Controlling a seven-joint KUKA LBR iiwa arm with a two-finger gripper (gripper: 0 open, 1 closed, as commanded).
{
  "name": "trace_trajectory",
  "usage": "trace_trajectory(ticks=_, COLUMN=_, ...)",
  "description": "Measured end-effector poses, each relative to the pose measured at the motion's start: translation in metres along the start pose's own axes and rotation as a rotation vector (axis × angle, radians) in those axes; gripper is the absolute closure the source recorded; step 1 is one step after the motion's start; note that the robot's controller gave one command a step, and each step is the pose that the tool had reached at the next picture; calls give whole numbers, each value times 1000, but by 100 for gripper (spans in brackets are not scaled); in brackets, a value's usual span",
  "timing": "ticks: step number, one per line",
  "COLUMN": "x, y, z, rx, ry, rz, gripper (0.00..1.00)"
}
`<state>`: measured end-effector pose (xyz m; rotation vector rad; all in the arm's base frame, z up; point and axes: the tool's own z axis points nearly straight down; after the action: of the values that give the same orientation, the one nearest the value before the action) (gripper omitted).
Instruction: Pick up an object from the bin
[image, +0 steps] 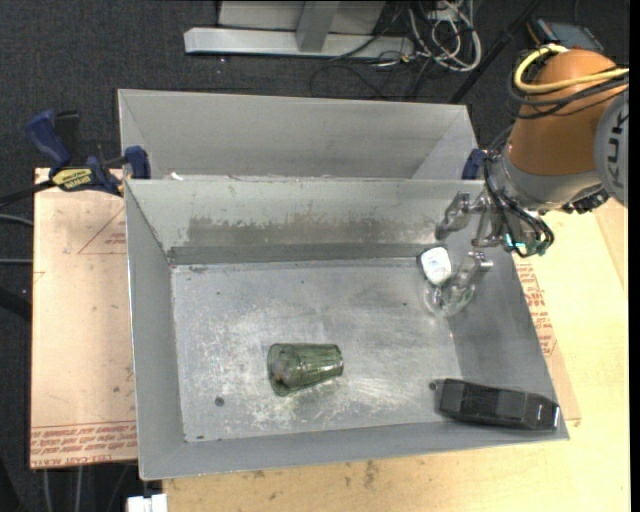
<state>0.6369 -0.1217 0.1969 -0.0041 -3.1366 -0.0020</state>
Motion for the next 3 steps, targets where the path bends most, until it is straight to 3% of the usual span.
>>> trace_trajectory(ticks=1, x=-2, y=0, z=-4, rx=1, ry=-7, rz=-2, gripper=0)
trace_trajectory(ticks=2, x=-5, y=-12, z=53, rx=4, ry=-13, rz=-352, gripper=0)
trace_trajectory(ticks=3, x=-9, y=-8, z=85, rx=-1, ry=-2, rz=-610, gripper=0)
